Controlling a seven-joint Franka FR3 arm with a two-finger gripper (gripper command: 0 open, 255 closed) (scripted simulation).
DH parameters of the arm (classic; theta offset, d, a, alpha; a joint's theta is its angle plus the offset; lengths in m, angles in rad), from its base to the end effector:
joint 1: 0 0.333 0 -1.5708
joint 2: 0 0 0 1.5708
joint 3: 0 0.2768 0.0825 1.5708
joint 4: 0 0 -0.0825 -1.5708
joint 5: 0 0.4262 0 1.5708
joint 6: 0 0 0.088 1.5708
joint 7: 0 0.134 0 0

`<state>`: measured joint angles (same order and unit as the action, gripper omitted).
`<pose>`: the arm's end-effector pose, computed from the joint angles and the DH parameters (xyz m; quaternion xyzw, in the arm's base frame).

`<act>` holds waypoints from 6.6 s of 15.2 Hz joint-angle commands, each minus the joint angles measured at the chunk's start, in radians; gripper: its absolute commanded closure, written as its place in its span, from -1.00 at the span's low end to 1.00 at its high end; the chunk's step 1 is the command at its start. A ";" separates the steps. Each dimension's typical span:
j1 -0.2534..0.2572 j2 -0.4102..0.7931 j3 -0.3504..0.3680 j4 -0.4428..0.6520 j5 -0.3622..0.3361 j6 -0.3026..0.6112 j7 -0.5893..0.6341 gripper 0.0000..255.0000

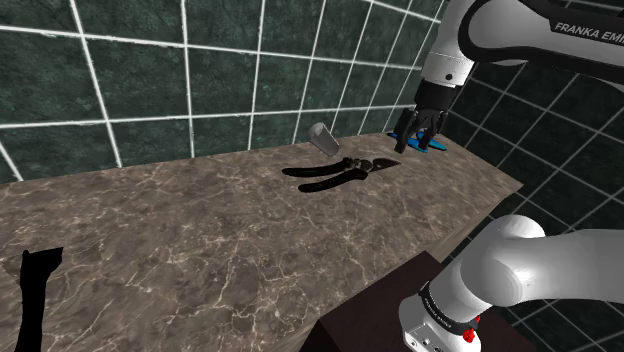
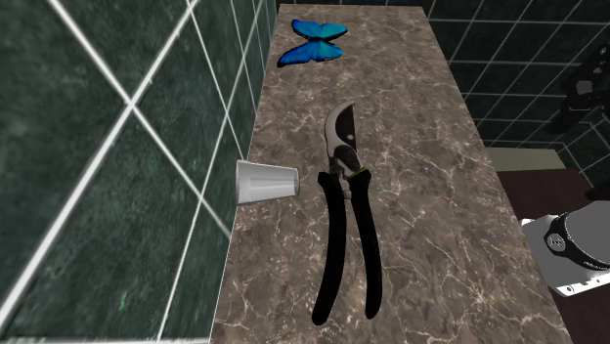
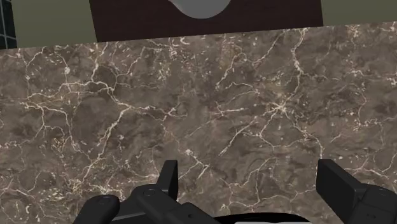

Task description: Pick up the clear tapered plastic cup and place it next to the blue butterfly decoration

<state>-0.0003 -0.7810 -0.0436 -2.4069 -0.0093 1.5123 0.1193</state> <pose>0.3658 -0.0180 0.5032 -0.9956 0.0742 0.0574 0.0082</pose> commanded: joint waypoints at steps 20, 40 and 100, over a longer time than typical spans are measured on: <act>-0.010 0.574 -0.124 0.086 -0.089 0.637 -0.206 -1.00; -0.039 1.057 -0.144 0.364 -0.013 0.932 -0.350 -1.00; -0.171 0.904 -0.258 0.606 0.016 0.549 -0.620 1.00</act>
<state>-0.1571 0.1237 -0.2910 -1.7995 0.0008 2.0592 -0.4720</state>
